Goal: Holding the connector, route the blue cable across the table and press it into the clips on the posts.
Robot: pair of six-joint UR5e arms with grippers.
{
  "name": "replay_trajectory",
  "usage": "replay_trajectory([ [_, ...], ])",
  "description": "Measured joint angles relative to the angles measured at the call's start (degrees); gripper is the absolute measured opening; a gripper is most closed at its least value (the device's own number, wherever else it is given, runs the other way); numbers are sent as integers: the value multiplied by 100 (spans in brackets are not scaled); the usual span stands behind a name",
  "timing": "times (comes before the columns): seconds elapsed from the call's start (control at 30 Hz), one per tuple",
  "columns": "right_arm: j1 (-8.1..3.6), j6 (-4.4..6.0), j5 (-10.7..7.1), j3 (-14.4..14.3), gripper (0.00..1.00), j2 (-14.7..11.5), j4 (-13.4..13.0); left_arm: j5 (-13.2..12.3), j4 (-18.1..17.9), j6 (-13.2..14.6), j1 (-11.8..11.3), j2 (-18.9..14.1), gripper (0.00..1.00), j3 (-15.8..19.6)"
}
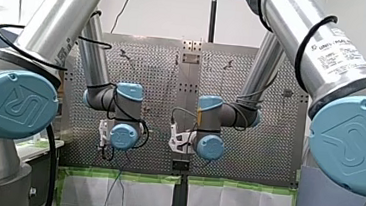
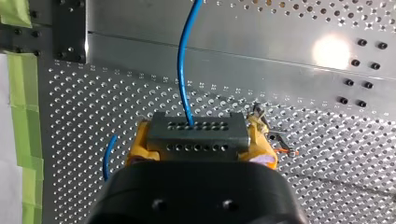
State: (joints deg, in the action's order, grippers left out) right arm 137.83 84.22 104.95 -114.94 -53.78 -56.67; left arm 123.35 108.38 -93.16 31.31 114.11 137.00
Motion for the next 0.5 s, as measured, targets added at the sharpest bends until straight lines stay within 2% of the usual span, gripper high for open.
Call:
replay_trajectory([
  [0.37, 3, 0, 0, 2, 0, 11, 6, 3, 3, 1, -4, 3, 0, 5],
  [0.5, 3, 0, 0, 1, 0, 11, 6, 56, 14, 7, -97, 20, 0, 124],
])
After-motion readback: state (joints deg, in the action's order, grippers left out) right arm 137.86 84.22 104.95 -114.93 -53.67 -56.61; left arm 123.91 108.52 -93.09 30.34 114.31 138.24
